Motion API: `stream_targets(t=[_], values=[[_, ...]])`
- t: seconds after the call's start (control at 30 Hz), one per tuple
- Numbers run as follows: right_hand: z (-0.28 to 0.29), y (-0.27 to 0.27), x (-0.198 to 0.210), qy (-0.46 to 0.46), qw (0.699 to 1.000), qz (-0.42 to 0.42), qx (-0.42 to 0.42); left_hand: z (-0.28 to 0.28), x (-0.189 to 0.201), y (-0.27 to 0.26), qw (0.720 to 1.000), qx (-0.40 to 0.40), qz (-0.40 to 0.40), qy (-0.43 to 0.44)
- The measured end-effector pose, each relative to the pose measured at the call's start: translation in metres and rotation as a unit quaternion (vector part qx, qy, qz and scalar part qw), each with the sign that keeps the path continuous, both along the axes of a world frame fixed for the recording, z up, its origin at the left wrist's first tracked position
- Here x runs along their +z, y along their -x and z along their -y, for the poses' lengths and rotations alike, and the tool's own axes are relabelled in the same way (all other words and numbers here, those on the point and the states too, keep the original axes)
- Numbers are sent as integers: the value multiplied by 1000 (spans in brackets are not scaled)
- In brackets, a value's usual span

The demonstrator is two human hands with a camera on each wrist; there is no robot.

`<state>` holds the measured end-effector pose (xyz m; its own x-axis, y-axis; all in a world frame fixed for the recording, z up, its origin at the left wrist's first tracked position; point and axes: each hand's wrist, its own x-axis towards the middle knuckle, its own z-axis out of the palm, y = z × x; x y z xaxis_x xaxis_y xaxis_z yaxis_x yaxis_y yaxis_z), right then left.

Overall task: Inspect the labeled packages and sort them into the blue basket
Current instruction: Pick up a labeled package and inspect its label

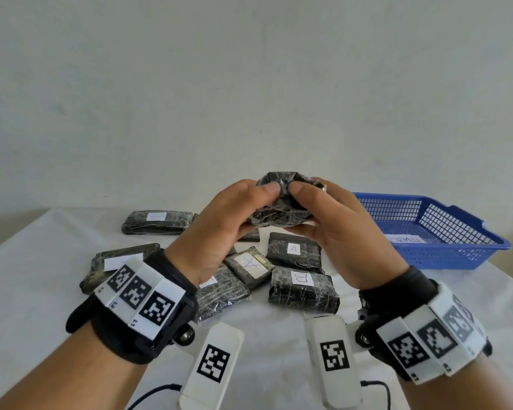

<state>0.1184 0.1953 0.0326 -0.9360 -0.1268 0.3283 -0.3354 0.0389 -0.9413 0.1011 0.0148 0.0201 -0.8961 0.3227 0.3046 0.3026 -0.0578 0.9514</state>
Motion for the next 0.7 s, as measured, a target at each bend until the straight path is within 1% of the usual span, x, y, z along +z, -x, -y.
stream_targets(t=[0.13, 0.23, 0.33, 0.5, 0.63, 0.7], values=[[0, -5, 2, -5, 999, 30, 44, 0, 3, 4, 998, 55, -41, -11], [3, -5, 6, 12, 999, 27, 35, -1, 3, 0, 995, 72, -68, -3], [4, -2, 9, 14, 999, 20, 31, -5, 4, -5, 997, 56, -55, 16], [2, -7, 11, 16, 997, 51, 58, -4, 6, -1, 994, 81, -71, 16], [6, -6, 11, 18, 1000, 18, 17, -4, 10, -3, 997, 53, -53, 36], [7, -5, 10, 15, 1000, 14, 17, -5, 8, -5, 996, 64, -47, 41]])
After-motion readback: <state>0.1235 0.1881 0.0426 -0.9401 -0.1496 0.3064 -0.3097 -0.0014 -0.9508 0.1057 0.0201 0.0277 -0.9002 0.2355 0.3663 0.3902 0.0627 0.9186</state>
